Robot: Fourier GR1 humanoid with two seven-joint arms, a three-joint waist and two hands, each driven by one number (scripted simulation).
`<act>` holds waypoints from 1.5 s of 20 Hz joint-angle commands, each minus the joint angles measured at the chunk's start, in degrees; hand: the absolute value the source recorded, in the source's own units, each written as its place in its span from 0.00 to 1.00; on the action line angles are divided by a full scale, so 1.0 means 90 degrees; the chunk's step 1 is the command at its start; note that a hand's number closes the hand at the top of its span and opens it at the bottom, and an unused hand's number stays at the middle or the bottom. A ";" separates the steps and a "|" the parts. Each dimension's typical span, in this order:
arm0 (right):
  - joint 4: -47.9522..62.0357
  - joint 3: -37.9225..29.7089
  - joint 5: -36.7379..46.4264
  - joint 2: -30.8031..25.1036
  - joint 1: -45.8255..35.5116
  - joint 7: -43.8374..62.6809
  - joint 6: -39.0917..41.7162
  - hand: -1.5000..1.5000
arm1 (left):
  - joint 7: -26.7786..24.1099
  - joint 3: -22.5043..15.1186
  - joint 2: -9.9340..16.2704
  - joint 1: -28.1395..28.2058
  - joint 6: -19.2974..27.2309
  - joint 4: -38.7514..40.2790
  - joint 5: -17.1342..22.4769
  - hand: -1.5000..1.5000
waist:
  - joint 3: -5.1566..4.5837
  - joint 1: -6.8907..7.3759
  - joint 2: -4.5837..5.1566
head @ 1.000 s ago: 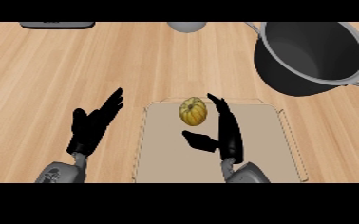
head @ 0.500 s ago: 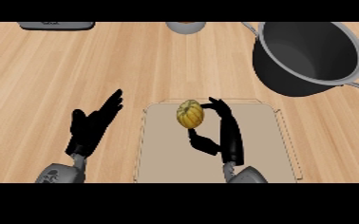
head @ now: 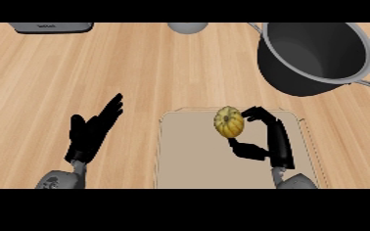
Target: Pick the squash from the tray and place it in the pot
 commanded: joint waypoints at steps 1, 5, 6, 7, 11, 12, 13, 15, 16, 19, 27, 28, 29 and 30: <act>-0.0144 -0.1022 -0.1002 -0.1196 0.0350 -0.0893 0.1017 1.00 | -0.0005 0.0183 0.0099 0.0118 0.0030 0.0034 0.0086 0.50 | 0.0085 -0.0256 0.0075; 0.0031 -0.2103 -0.2159 -0.2169 0.0517 -0.1847 0.2457 1.00 | -0.0034 0.0095 0.0070 0.0175 0.0063 -0.0035 -0.0008 0.50 | 0.0073 -0.0306 0.0070; 0.0144 -0.2413 -0.2460 -0.2474 0.0641 -0.2157 0.2906 1.00 | 0.0000 0.0124 -0.0028 0.0105 0.0133 -0.0120 0.0048 0.50 | 0.0056 -0.0280 0.0058; 0.0463 -0.2650 -0.2555 -0.2765 0.0649 -0.2438 0.3236 1.00 | -0.0031 0.0072 -0.0025 0.0107 0.0105 -0.0106 0.0001 0.50 | 0.0057 -0.0223 0.0087; 0.1895 -0.3586 -0.2912 -0.3696 0.0775 -0.3643 0.4488 1.00 | -0.0045 0.0036 0.0028 0.0097 -0.0118 -0.0046 0.0042 0.50 | 0.0025 0.0045 0.0106; 0.2322 -0.3646 -0.2797 -0.3946 0.0538 -0.3762 0.4734 1.00 | 0.0018 0.0003 -0.0081 -0.0115 -0.0041 0.0016 -0.0009 0.50 | 0.0021 0.0116 0.0121; 0.2874 -0.3654 -0.2515 -0.3828 0.0362 -0.4213 0.4588 1.00 | -0.0210 -0.0048 -0.0035 0.0132 -0.0166 -0.0028 -0.0034 0.50 | 0.0018 0.0224 0.0117; 0.3475 -0.3844 -0.2436 -0.4138 0.0072 -0.4659 0.4916 1.00 | 0.0295 -0.0132 -0.0179 -0.0242 0.0032 -0.0115 -0.0128 0.50 | 0.0018 0.0227 0.0111; 0.3712 -0.3781 -0.2207 -0.4170 -0.0178 -0.4690 0.4881 1.00 | 0.0144 -0.0045 -0.0115 -0.0019 -0.0056 -0.0212 -0.0069 0.50 | 0.0008 0.0249 0.0097; 0.4139 -0.3702 -0.1696 -0.4401 -0.0500 -0.5122 0.4728 1.00 | 0.0449 -0.0272 -0.0354 -0.0147 0.0143 -0.0310 -0.0285 0.50 | 0.0006 0.0242 0.0094; 0.3103 -0.3223 -0.1088 -0.4398 -0.1820 -0.3012 0.3963 1.00 | -0.0113 -0.0043 -0.0202 0.0291 -0.0250 -0.0200 -0.0221 0.50 | -0.0022 0.0225 0.0061; 0.3671 -0.3397 -0.0952 -0.4539 -0.2029 -0.3373 0.4211 1.00 | 0.0133 0.0147 -0.0240 -0.0192 -0.0217 0.0077 -0.0234 0.50 | -0.0010 0.0204 0.0081; 0.3190 -0.3322 -0.1086 -0.4716 -0.2219 -0.2700 0.4395 1.00 | 0.0362 0.0012 -0.0225 0.0225 -0.0087 -0.0616 -0.0212 0.50 | -0.0014 0.0237 0.0059; 0.3832 -0.3220 -0.0706 -0.4604 -0.2569 -0.3089 0.4265 1.00 | 0.0408 0.0165 -0.0088 -0.0025 -0.0319 -0.0352 -0.0127 0.50 | -0.0007 0.0274 0.0090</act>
